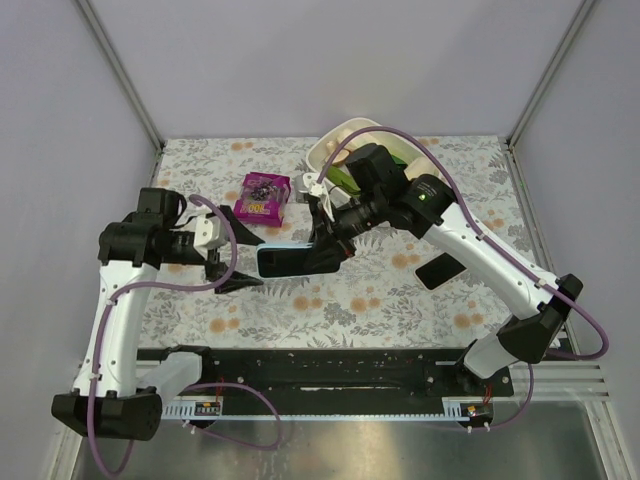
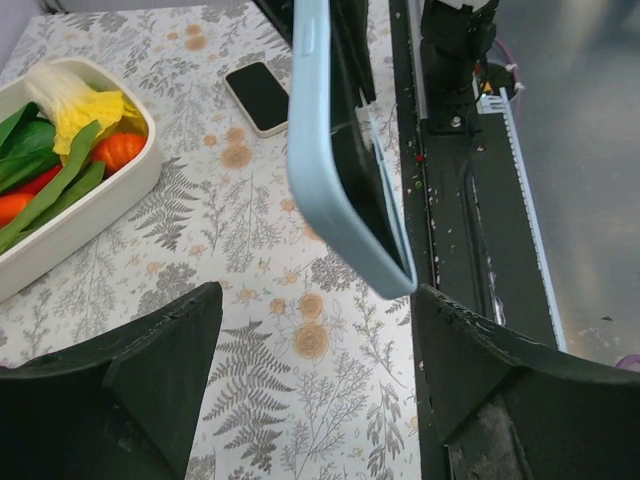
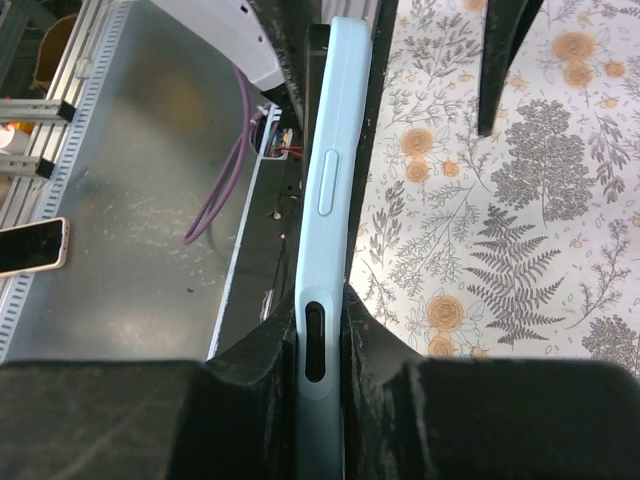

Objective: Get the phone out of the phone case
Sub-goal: Remove the phone case from the phone.

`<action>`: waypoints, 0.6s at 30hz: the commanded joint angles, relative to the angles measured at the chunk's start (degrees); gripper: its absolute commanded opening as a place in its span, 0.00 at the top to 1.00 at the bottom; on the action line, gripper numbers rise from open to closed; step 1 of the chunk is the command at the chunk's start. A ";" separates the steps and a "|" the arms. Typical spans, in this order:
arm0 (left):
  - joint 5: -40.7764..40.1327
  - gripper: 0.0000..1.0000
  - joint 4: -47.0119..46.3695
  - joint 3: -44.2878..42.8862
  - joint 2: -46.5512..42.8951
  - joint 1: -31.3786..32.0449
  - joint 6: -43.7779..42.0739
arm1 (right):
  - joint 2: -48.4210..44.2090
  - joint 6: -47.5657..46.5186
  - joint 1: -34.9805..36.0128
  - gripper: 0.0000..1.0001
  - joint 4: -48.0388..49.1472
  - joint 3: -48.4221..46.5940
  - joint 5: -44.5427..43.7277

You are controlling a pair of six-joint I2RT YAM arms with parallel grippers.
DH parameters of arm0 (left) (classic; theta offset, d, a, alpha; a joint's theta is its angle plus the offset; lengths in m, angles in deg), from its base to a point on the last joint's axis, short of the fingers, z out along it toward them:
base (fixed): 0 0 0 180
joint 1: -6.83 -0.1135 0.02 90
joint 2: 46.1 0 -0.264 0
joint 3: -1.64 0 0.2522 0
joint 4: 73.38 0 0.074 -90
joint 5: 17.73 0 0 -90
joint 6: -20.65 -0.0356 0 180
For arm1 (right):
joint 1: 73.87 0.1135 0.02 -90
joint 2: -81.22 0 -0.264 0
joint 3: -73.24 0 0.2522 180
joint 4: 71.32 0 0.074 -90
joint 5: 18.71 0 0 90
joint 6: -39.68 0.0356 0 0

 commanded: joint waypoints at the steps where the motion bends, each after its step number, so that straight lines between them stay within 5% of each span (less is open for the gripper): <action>1: 5.65 0.19 13.79 -0.25 1.70 1.34 1.61 | -1.96 3.73 -0.44 1.00 6.49 -0.69 -1.65; 9: 8.12 0.28 13.79 0.54 3.11 2.75 3.20 | -2.31 3.65 -0.53 1.00 6.49 -0.96 -3.16; 18: 7.42 0.67 13.79 1.69 3.38 3.36 2.50 | -2.22 3.82 -0.62 1.00 6.66 -1.22 -1.84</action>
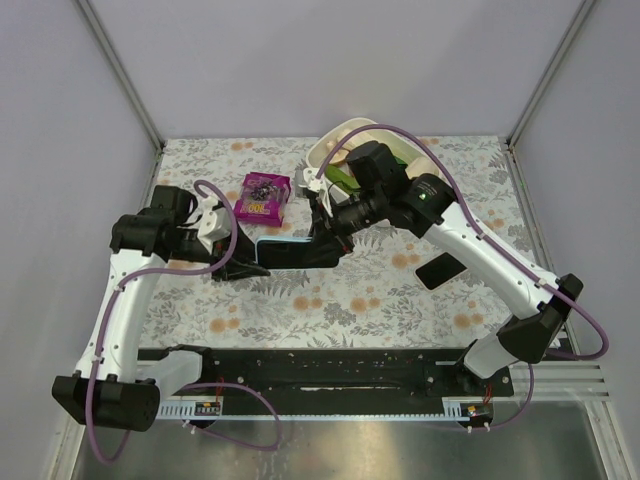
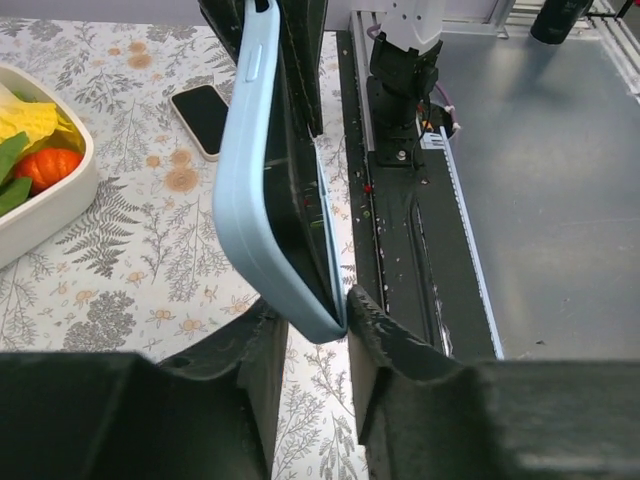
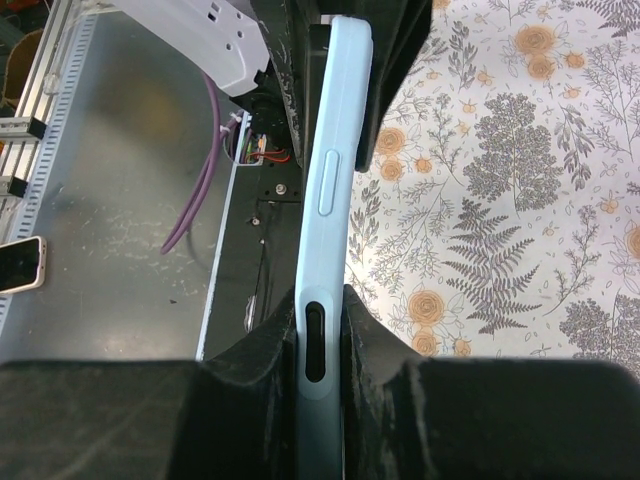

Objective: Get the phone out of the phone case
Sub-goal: Remove the phone case from the phone.

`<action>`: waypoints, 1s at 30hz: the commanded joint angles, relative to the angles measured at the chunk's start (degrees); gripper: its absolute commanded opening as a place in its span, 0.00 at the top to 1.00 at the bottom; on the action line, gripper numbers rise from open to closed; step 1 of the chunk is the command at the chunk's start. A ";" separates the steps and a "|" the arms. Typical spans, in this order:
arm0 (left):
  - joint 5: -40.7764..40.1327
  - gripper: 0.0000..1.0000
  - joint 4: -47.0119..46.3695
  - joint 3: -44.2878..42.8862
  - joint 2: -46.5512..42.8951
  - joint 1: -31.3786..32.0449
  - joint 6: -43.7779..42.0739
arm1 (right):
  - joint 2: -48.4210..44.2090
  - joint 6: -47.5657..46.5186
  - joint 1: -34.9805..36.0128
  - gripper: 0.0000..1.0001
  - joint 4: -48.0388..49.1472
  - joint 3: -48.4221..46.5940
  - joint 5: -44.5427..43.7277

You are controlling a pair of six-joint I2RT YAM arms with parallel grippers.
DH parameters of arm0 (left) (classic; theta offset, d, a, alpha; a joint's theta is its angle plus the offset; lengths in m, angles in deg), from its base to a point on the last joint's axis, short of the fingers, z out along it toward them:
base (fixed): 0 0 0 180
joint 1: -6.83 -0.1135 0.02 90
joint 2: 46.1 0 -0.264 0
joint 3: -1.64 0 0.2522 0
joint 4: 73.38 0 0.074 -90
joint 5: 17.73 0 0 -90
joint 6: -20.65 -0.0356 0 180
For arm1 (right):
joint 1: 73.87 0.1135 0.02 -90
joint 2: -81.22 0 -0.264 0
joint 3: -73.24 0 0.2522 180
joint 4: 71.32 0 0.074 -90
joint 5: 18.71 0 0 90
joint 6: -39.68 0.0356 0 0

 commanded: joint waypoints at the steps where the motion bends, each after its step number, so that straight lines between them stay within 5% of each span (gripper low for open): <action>1: 2.11 0.72 13.85 0.51 -0.07 0.72 -1.46 | -2.14 0.94 -0.42 1.00 3.87 -1.35 2.10; 6: 0.26 1.00 13.76 0.77 -1.47 1.42 -4.17 | -1.52 1.64 -0.86 1.00 3.69 -1.79 5.78; 30: -6.51 1.00 13.85 -5.11 -2.63 16.54 -14.11 | 3.31 0.94 -1.65 1.00 3.52 0.76 27.93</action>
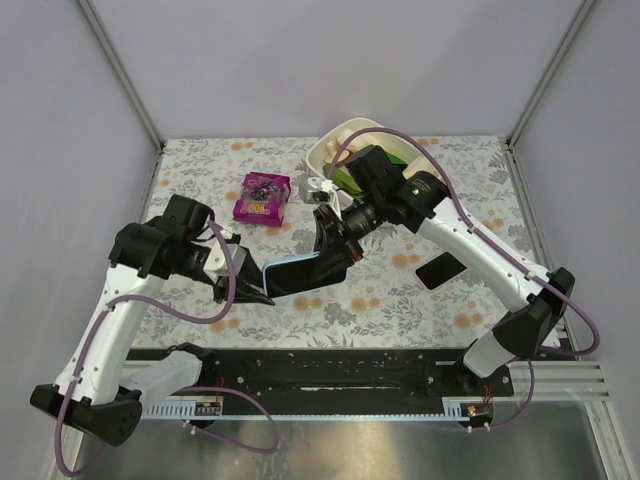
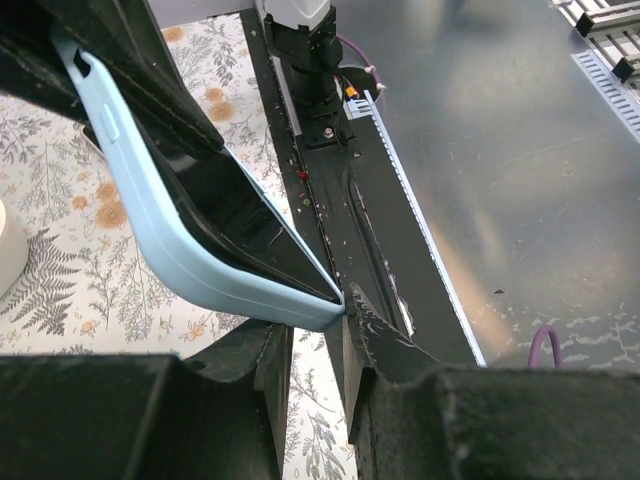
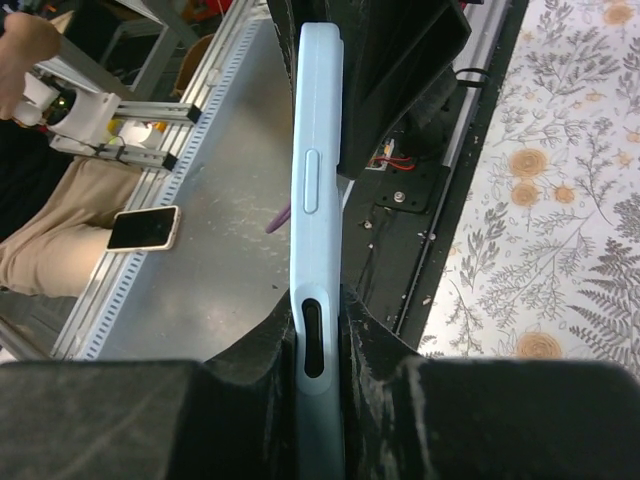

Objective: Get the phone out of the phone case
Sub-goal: Remove the phone case from the phone.

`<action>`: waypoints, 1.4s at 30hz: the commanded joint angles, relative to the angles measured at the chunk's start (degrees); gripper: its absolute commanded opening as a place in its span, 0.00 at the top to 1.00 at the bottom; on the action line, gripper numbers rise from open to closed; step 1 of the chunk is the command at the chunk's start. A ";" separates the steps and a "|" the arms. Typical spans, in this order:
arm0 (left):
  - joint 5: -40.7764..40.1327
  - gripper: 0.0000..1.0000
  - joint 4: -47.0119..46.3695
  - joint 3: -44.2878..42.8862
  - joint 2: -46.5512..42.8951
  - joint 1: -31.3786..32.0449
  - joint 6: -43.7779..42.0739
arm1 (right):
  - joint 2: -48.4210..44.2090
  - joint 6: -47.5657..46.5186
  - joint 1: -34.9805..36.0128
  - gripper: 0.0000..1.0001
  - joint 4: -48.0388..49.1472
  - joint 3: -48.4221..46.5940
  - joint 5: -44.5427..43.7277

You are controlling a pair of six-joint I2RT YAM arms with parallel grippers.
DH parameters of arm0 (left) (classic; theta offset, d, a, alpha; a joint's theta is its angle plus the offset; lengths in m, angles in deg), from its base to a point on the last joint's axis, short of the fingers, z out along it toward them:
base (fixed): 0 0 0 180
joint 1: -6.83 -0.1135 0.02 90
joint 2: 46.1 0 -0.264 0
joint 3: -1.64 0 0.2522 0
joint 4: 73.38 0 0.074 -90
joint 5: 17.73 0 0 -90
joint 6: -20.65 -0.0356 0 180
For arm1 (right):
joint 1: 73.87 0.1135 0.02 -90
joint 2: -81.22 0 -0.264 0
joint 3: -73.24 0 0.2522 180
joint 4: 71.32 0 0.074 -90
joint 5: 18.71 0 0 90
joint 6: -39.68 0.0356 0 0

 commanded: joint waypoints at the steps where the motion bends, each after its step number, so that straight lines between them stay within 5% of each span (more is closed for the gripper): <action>1: -1.68 1.00 7.91 -2.97 1.44 2.90 -9.72 | 1.52 4.61 0.45 1.00 8.43 -0.77 9.56; 9: -1.50 1.00 7.30 -4.38 3.20 2.99 -10.34 | 1.52 6.98 0.45 1.00 11.86 1.86 12.90; 17: -3.17 1.00 -7.19 -1.92 0.13 2.73 6.77 | -0.32 6.72 0.45 1.00 13.00 3.45 8.52; 18: -3.69 0.93 -7.47 -2.18 0.21 2.73 8.11 | -0.67 6.46 0.45 1.00 12.57 3.36 6.07; 22: -4.05 0.37 -8.17 -1.92 -0.23 2.55 14.07 | -1.99 2.85 0.45 1.00 9.22 2.39 -1.94; 25: -4.05 0.21 -13.69 0.01 -1.45 2.03 22.06 | -2.78 3.03 0.45 1.00 9.31 2.31 -4.06; 42: -4.94 0.37 -12.66 6.51 -3.39 -2.19 21.30 | -5.16 3.12 0.01 1.00 9.22 1.51 -5.38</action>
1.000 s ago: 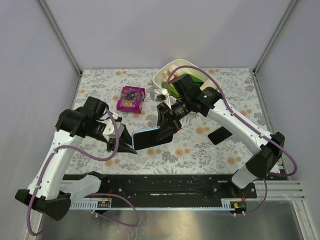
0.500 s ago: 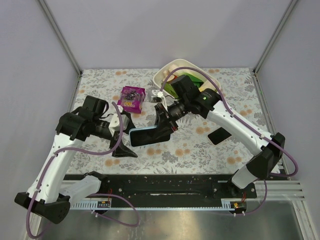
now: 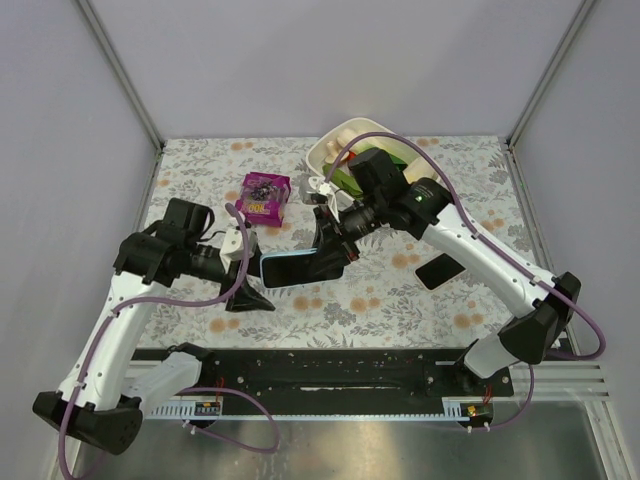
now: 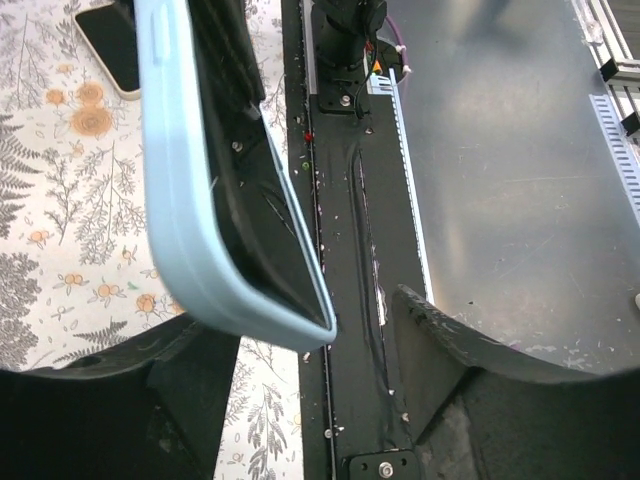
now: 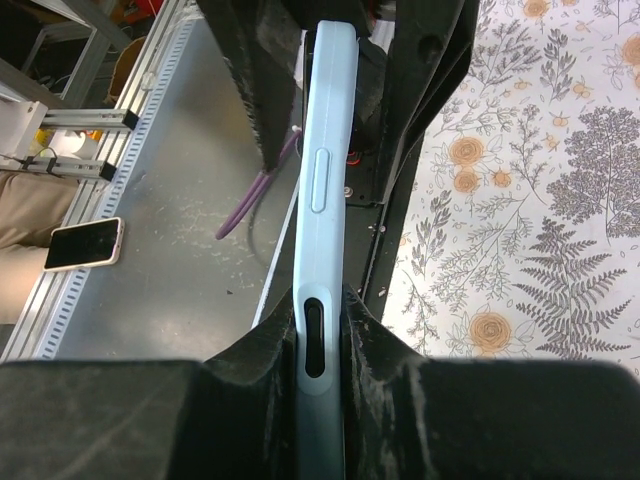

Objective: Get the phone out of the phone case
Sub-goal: Remove the phone case from the phone.

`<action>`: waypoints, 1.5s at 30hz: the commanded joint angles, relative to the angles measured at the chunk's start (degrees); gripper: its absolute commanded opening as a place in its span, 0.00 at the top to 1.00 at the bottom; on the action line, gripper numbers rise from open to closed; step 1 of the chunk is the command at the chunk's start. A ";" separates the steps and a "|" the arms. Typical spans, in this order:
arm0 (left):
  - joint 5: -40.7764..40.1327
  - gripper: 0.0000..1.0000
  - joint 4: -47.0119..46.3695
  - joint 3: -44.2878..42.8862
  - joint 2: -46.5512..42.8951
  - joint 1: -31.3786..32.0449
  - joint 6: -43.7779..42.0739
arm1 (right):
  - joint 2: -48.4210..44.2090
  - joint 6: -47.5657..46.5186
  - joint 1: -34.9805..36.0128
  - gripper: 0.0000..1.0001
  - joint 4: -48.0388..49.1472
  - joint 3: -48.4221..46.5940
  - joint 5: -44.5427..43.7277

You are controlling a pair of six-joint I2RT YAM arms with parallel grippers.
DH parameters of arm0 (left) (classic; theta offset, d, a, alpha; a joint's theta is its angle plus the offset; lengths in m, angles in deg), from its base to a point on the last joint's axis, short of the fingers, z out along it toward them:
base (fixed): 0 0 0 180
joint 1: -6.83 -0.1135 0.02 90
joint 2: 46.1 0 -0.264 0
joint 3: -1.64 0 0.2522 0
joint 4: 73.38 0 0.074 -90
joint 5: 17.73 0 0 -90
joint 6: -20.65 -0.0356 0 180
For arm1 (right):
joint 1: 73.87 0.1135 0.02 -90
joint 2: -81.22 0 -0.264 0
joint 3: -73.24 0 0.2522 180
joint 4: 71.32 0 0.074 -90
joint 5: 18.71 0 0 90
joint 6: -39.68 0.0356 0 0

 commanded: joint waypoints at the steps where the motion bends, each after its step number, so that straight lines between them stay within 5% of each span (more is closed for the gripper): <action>1: 1.80 0.40 -1.64 1.34 -0.62 -1.60 0.47 | -3.02 0.30 -0.08 1.00 2.75 -2.64 1.24; 5: 4.44 0.45 -4.29 1.34 -0.44 -2.40 3.55 | -2.84 0.30 -0.17 1.00 2.75 -2.37 1.24; 10: 7.08 0.38 -5.34 0.90 -0.09 -2.92 6.28 | -3.19 -0.23 -0.17 1.00 2.67 -2.02 0.45; 13: 7.17 0.45 -5.52 1.07 0.18 -3.01 6.72 | -3.02 -0.14 -0.17 1.00 2.75 -2.11 0.27; 17: 7.87 0.64 -7.10 1.51 0.44 -3.19 8.21 | -2.58 0.03 -0.17 1.00 2.75 -2.37 0.80; 21: 8.92 1.00 -8.51 1.69 0.79 -3.28 9.27 | -2.49 0.03 -0.17 1.00 2.75 -2.11 2.64; 24: 10.33 1.00 -5.71 1.16 0.97 -3.36 3.58 | -2.31 0.12 -0.08 1.00 2.75 -2.11 4.57; 32: 7.27 1.00 20.01 -9.28 7.19 2.42 -31.22 | 0.15 2.32 -0.17 1.00 4.60 -1.06 13.80; 45: -0.29 1.00 19.97 -19.84 7.99 11.57 -31.51 | 1.20 4.08 -0.08 1.00 6.71 0.26 17.76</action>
